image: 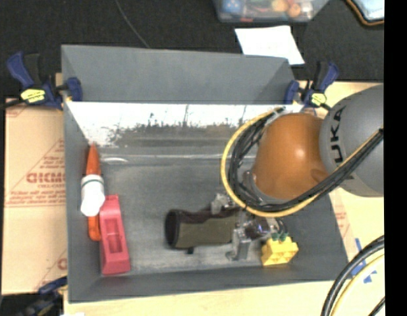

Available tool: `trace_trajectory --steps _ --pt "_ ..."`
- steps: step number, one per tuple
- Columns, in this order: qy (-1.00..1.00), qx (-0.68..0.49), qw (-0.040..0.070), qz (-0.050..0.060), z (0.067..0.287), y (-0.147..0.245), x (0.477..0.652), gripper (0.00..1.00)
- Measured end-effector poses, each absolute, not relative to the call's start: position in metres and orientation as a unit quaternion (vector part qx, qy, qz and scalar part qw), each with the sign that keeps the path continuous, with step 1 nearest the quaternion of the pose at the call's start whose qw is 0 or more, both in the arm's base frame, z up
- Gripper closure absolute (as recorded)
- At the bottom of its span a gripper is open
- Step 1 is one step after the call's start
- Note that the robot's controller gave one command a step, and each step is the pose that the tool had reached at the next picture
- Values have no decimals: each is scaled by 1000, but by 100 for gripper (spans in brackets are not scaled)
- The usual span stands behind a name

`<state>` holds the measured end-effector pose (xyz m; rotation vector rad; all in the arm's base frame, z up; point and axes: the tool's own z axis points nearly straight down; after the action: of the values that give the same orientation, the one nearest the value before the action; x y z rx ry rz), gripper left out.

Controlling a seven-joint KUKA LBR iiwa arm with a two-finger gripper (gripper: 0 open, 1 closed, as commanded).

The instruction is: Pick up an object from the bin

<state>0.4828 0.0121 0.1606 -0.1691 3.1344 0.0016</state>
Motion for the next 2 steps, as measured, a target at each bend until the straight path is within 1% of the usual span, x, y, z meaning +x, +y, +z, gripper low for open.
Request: trace_trajectory --steps 1,2 --pt "1000 -7 2 0 137 -25 503 0" --pt "1000 -31 3 1 116 -5 493 0"
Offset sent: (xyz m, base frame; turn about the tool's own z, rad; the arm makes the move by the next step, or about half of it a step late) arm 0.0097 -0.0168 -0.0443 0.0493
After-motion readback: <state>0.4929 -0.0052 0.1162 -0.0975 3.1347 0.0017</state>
